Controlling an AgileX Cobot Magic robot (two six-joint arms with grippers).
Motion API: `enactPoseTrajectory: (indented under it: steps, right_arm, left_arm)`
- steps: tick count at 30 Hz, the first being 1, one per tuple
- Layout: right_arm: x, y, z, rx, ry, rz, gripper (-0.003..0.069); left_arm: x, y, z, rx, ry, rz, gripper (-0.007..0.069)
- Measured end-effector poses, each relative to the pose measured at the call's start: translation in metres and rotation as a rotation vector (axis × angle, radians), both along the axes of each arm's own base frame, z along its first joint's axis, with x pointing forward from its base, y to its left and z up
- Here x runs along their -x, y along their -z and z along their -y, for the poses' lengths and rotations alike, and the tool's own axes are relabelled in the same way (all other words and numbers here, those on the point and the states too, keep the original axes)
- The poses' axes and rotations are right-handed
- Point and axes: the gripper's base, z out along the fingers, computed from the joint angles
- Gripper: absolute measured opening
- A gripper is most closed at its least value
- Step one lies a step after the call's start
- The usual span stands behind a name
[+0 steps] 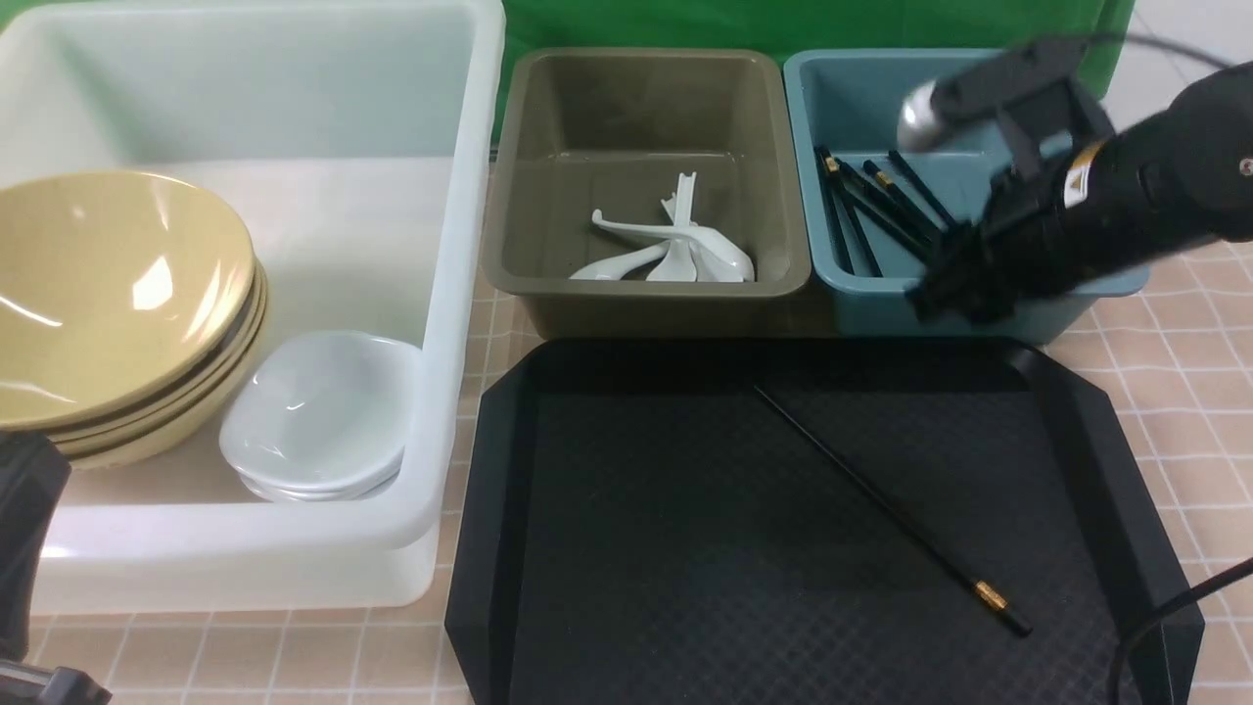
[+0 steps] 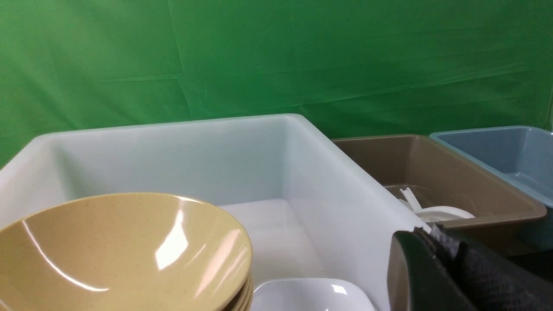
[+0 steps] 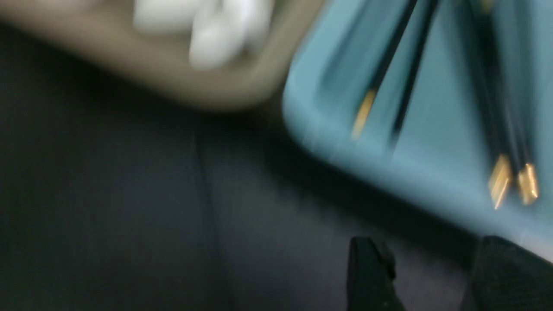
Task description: On brown table put chopsticks spoon bowls plates into blue grey white boxes.
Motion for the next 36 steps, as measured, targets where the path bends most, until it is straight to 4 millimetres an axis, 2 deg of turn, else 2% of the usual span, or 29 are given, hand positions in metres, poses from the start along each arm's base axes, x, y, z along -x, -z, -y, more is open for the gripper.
enactPoseTrajectory:
  steps: [3, 6, 14, 17, 19, 23, 24, 27, 29, 30, 32, 36]
  right_arm:
    - [0.014, 0.018, 0.001, 0.019, 0.003, -0.184, 0.0373]
    - [0.022, 0.037, -0.002, 0.009, -0.026, -0.297, 0.0373]
    - [0.02, 0.077, -0.013, -0.021, -0.064, -0.42, 0.0367]
    - [0.014, 0.101, -0.021, -0.002, -0.093, -0.446, 0.0306]
    - [0.013, 0.102, -0.023, -0.007, -0.095, -0.437, 0.0276]
    - [0.015, 0.102, -0.03, 0.017, -0.149, -0.443, 0.011]
    - [0.017, 0.101, -0.033, 0.021, -0.17, -0.447, 0.0083]
    - [0.027, 0.097, -0.043, 0.034, -0.23, -0.473, 0.0076]
    - [0.035, 0.077, -0.056, 0.042, -0.31, -0.456, 0.0076]
    - [0.035, 0.074, -0.056, 0.04, -0.313, -0.449, 0.0076]
    - [0.033, 0.035, -0.063, 0.013, -0.373, -0.32, 0.0076]
    - [0.022, -0.022, -0.064, -0.042, -0.397, -0.047, 0.0076]
  left_arm:
    - [0.0, 0.0, 0.0, 0.0, 0.0, 0.001, 0.0006]
    - [0.0, 0.0, 0.0, 0.002, -0.001, 0.008, 0.0006]
    - [0.0, 0.0, 0.0, 0.002, -0.002, 0.01, 0.0006]
    - [0.0, 0.0, 0.0, 0.002, -0.002, 0.011, 0.0006]
    - [0.0, 0.0, 0.0, 0.002, -0.002, 0.011, 0.0006]
    - [0.0, 0.0, 0.0, 0.002, -0.002, 0.011, 0.0006]
    - [0.0, 0.0, 0.0, 0.002, -0.002, 0.011, 0.0006]
    - [0.0, 0.0, 0.0, 0.002, -0.002, 0.011, 0.0006]
    - [0.0, 0.0, 0.0, 0.002, -0.002, 0.011, 0.0006]
    - [0.0, 0.0, 0.0, 0.002, -0.002, 0.011, 0.0006]
    - [0.0, 0.0, 0.0, 0.002, -0.002, 0.01, 0.0006]
    - [0.0, 0.0, 0.0, 0.002, -0.002, 0.01, 0.0006]
